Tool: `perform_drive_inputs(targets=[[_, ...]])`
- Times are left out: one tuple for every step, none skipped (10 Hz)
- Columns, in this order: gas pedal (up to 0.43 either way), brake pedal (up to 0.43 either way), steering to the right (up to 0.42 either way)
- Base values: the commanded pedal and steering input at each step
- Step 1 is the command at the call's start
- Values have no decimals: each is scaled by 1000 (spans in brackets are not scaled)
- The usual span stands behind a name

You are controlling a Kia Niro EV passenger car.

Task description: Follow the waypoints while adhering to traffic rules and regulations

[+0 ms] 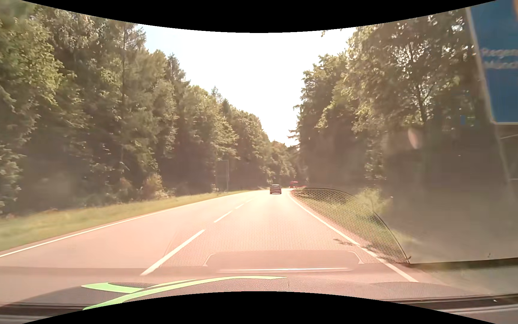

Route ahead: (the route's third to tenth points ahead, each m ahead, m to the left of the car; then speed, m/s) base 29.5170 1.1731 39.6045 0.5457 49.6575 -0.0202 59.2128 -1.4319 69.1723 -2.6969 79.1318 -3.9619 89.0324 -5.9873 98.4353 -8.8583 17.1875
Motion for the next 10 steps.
perform_drive_inputs(targets=[[169, 0, 17], [169, 0, 17], [169, 0, 17], [169, 0, 17], [169, 0, 17], [157, 0, 17], [150, 0, 17], [138, 0, 17], [138, 0, 17], [130, 0, 17]])
